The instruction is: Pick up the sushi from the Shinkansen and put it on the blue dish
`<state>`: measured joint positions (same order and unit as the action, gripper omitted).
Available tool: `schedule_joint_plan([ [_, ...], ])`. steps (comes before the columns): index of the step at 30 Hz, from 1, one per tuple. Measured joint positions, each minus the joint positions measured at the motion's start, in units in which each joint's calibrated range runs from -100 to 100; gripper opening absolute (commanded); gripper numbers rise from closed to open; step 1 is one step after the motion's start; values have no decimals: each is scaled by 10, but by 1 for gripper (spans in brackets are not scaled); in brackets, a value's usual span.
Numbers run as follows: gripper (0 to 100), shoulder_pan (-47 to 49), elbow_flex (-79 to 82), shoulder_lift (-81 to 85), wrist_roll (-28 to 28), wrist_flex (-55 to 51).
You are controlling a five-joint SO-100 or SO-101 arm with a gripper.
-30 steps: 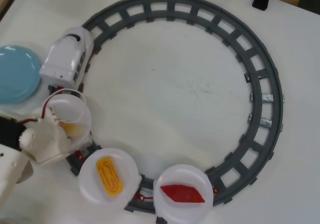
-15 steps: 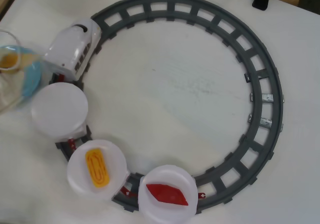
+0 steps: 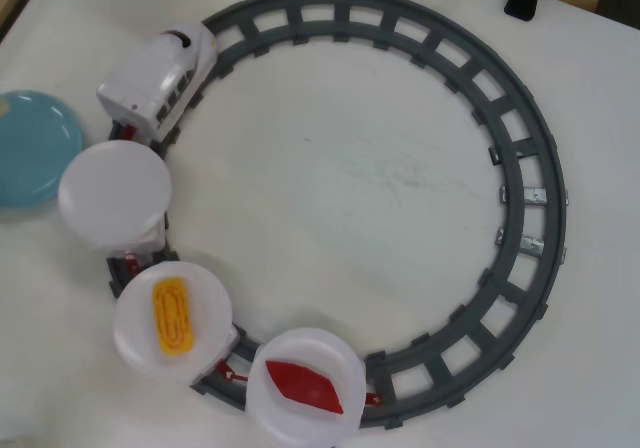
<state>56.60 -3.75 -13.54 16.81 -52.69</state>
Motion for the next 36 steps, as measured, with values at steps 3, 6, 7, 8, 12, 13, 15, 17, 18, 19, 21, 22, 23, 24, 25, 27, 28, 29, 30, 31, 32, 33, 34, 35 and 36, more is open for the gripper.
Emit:
schedule_joint_plan([
  [3,3,0,-55,-63,-5,1],
  [6,3,3,-98,-114,-6,-14],
  [7,3,3,-109,-126,-6,-20],
  [8,3,3,-118,-134,-6,-27],
  [12,4,2,-146,-148,-6,-53],
  [13,4,2,-146,-148,-6,-57],
  [15,4,3,-146,-148,-6,-62],
  [17,4,3,-146,-153,-6,-74],
  [18,4,3,-146,-154,-6,-80],
  [19,4,3,-146,-155,-6,-85],
  [21,6,3,-146,-156,-8,-94],
  [22,8,3,-146,-156,-11,-98],
  [23,10,3,-146,-156,-14,-99],
  [24,13,3,-146,-156,-17,-99],
  [25,16,3,-146,-156,-18,-99],
  [27,20,3,-146,-156,-19,-102],
  [28,21,3,-146,-156,-19,-102],
  [29,21,3,-146,-156,-19,-103],
  [30,21,3,-146,-156,-19,-103],
  [31,21,3,-146,-156,-19,-103],
  [32,21,3,-146,-156,-19,-103],
  [33,21,3,-146,-156,-19,-103],
  [34,21,3,-146,-156,-19,-103],
  [35,21,3,-146,-156,-19,-103],
  [36,21,3,-146,-156,-19,-103],
])
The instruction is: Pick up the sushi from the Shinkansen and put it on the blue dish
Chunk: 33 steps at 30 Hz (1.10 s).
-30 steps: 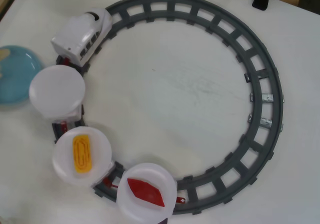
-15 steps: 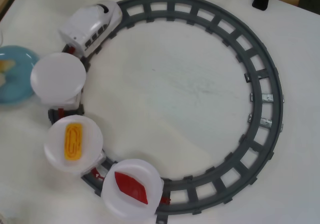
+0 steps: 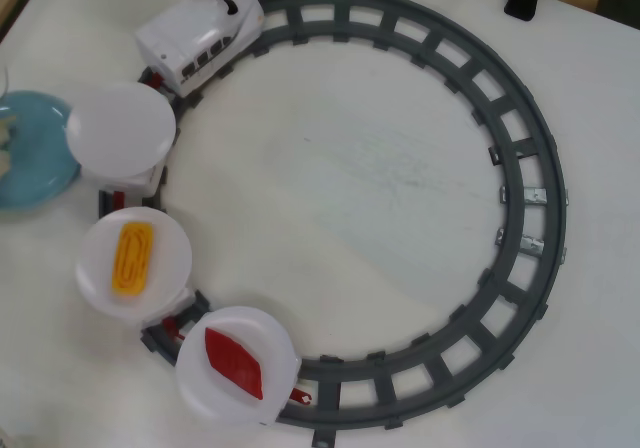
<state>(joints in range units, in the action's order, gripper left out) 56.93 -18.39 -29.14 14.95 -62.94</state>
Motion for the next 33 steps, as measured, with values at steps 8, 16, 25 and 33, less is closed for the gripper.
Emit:
schedule_joint_plan([
  [8,21,-1,0,0,0,0],
  [16,21,-2,-42,73,0,-112],
  [25,21,1,-10,256,-27,-256],
  [33,21,78,199,468,-73,-211],
])
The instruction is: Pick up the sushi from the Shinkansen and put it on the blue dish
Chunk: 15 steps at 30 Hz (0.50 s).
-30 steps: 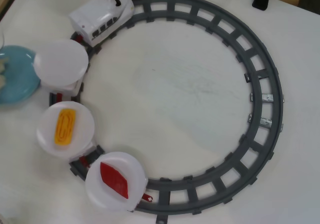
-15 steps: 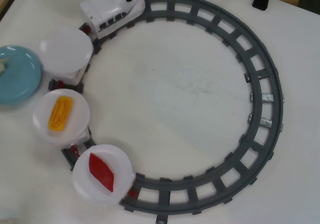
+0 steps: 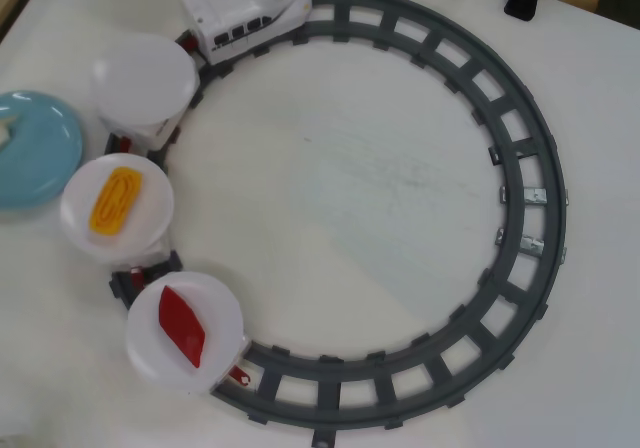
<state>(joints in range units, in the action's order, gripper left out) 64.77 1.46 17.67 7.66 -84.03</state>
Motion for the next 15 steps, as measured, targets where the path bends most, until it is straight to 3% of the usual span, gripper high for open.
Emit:
schedule_joint_plan([
  [7,21,-7,257,248,-20,133],
  [15,21,-150,527,515,-35,280],
])
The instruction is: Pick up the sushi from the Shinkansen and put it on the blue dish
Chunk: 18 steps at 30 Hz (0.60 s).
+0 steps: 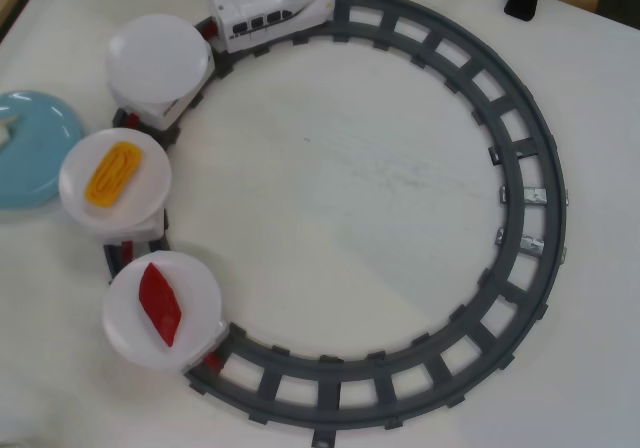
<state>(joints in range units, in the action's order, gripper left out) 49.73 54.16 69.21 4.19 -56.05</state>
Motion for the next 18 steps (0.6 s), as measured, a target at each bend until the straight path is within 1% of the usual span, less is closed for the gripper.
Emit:
schedule_joint_plan([
  [3,21,-38,59,57,-2,6],
  [7,21,-29,120,116,-9,7],
  [14,21,85,207,214,-10,7],
  [18,21,105,237,276,-10,7],
])
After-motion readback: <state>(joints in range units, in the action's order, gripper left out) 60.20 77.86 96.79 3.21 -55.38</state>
